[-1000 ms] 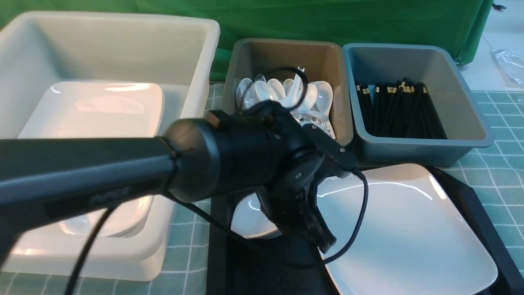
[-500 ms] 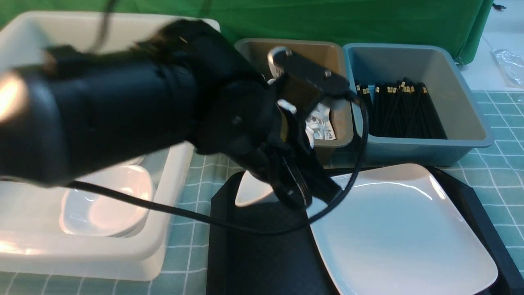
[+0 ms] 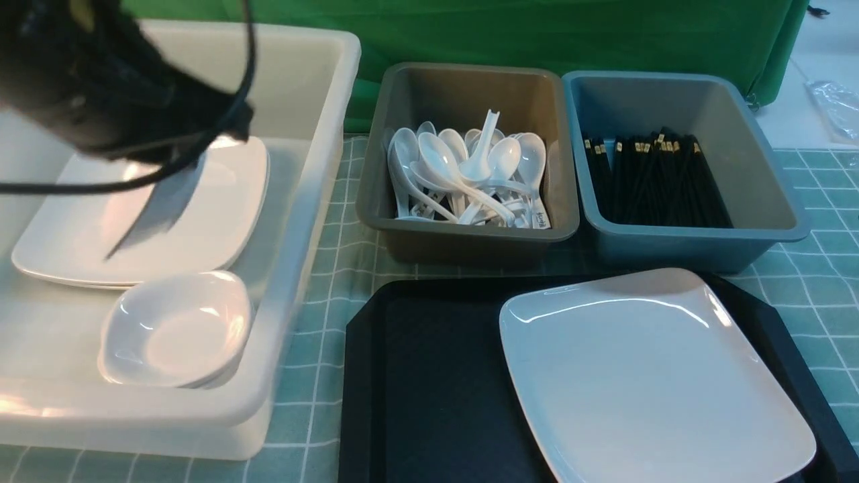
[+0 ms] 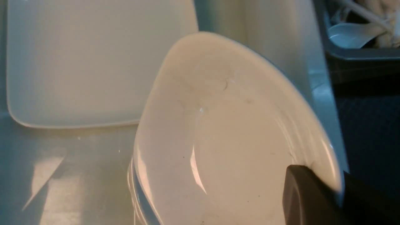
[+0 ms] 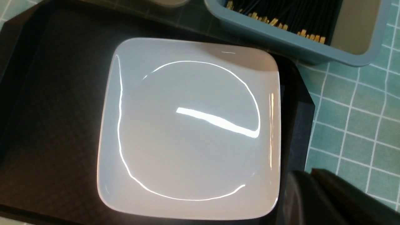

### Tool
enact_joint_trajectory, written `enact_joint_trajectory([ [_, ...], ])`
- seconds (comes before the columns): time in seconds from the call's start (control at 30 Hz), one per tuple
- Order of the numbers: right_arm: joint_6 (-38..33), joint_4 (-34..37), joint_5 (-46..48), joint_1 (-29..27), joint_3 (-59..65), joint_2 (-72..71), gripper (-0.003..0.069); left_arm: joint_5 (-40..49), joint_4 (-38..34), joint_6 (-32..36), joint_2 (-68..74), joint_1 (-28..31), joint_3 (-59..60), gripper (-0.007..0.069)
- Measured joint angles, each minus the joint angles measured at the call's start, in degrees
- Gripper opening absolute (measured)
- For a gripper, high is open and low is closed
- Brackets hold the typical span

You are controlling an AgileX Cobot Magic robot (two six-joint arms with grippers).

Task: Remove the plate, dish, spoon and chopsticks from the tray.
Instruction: Use the left arm to put the small plate into the large storage box on the left

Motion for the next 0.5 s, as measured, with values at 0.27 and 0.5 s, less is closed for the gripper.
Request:
enact_joint_trajectory([
  [0.27, -0.2, 0.0, -1.0, 0.0, 0.0, 0.0, 0.007, -7.2, -2.2, 0.7, 4.4, 2.4, 10.6, 0.002],
  [0.5, -0.2, 0.0, -1.1, 0.0, 0.0, 0.0, 0.007, -8.4, -2.4, 2.4, 9.0, 2.4, 11.3, 0.0125],
])
